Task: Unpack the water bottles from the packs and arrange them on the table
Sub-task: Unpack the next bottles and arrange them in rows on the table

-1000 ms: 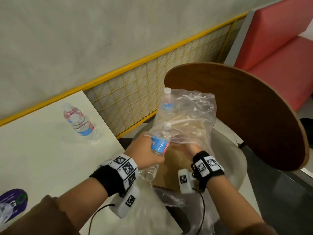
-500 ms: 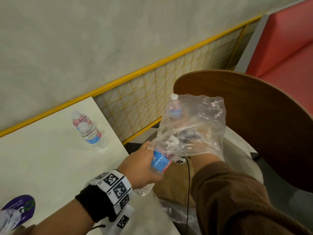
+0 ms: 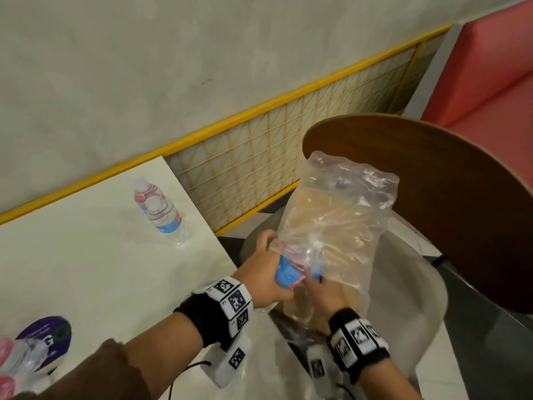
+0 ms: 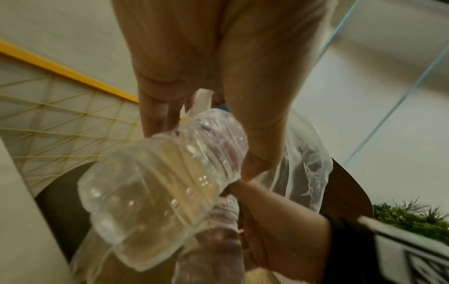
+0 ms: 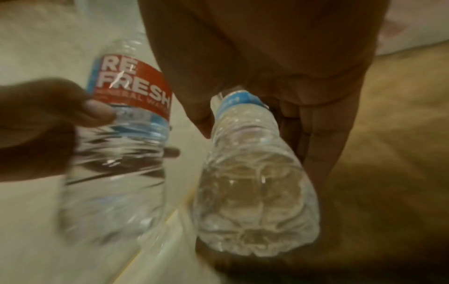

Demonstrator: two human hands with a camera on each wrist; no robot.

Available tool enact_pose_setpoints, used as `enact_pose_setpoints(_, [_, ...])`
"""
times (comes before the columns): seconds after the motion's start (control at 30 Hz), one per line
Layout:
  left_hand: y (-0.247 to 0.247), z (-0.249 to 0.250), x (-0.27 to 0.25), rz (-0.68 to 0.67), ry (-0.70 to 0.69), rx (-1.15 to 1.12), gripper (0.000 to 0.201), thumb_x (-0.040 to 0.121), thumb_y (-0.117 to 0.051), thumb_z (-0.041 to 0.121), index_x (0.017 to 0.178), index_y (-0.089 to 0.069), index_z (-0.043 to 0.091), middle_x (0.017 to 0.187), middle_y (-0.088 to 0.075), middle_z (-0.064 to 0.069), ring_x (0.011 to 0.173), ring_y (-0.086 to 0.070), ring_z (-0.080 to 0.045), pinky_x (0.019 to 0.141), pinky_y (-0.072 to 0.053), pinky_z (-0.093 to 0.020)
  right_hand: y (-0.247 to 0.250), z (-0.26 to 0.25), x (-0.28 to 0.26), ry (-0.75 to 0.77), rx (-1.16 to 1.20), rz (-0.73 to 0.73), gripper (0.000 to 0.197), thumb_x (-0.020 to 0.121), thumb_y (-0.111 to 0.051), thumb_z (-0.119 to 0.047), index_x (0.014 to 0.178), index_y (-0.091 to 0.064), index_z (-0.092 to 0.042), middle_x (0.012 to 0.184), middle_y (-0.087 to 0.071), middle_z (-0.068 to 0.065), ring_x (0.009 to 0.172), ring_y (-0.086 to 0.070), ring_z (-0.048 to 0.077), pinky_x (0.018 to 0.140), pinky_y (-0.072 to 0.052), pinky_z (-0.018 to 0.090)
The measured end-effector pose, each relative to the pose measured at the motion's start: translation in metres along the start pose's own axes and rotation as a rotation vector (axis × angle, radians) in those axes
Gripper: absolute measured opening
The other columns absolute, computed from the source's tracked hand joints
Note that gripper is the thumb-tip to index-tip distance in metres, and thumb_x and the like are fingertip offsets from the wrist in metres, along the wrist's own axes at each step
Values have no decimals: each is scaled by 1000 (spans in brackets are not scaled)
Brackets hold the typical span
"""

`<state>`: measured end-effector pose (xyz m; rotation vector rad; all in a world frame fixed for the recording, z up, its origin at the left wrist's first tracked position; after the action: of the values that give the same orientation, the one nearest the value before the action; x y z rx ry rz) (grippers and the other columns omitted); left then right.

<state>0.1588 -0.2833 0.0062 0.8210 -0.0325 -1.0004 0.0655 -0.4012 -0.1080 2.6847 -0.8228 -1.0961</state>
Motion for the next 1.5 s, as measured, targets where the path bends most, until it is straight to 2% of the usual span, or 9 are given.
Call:
enact_pose_setpoints(0.23, [-6,-17,-51,-156,-114,129,70,63,-82,14,121,-47,35,143,24,24,142,-22,-23,115,-27,-29,24,34,-66,180,45,-40,22,82,-67,-4,98,-61,-18,91,-68,1,77,-62,6,64,-50,15])
enact_pose_setpoints(0.37, [-2,-22,-87,-177,-176,175,60,60,-85,17,105,-53,39,145,28,23,143,-20,-29,113,-32,-38,29,40,-84,179,-2,-122,67,52,-87,-34,110,-58,-16,98,-69,3,79,-66,9,68,-53,16])
enact_pose_setpoints(0.43, [2,-24,-110,-168,-193,175,60,61,-85,18,110,-54,37,147,26,21,141,-21,-26,113,-32,-36,26,38,-98,180,-37,-146,60,57,-83,-24,110,-55,-20,108,-67,11,86,-64,11,78,-50,24])
enact_pose_setpoints(0.57, [16,-52,-151,-165,-132,118,67,65,-82,16,121,-49,28,149,-16,4,127,-43,-22,106,-41,-35,-4,35,-125,201,-212,-264,49,61,-82,-7,105,-62,-17,99,-71,5,86,-67,11,87,-53,29])
enact_pose_setpoints(0.7, [34,-104,-184,-94,41,105,59,64,-80,14,113,-48,26,111,-61,1,102,-58,-22,87,-51,-38,-74,17,-170,331,-350,-380,53,66,-81,-5,102,-55,-34,95,-63,-23,86,-59,-7,63,-46,1])
enact_pose_setpoints(1.1, [79,-215,-274,93,466,177,54,64,-77,31,102,-40,19,92,-55,-2,89,-59,-27,70,-50,-33,-279,-2,-247,572,-526,-588,64,71,-75,-19,127,-46,-27,118,-61,-3,102,-56,14,86,-50,26])
enact_pose_setpoints(1.27, [85,-256,-286,-10,501,184,38,53,-71,33,59,-35,24,66,-51,-13,87,-62,-44,56,-39,-28,-304,2,-263,584,-539,-593,64,72,-74,-21,128,-46,-28,119,-60,-3,107,-57,17,92,-51,33])
enact_pose_setpoints(1.4, [101,-227,-320,103,455,195,59,71,-72,22,123,-45,16,113,-58,-11,106,-57,-32,79,-48,-32,-304,-4,-274,622,-569,-558,74,72,-76,-21,135,-38,-24,125,-53,-3,113,-51,15,97,-47,35])
enact_pose_setpoints(1.5, [109,-219,-333,134,407,229,63,77,-66,18,135,-40,24,127,-54,-6,113,-54,-24,90,-47,-31,-298,-14,-287,684,-490,-514,89,69,-80,-32,141,-29,-31,133,-40,-8,120,-41,9,101,-40,31])
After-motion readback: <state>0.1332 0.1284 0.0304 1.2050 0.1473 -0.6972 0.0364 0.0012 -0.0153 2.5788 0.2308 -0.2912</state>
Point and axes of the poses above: each hand's wrist, its own x-axis towards the middle knuckle, its own y-axis out of the back of the hand, z = x × y, the point moved 6 cm from there along x, towards the middle knuckle
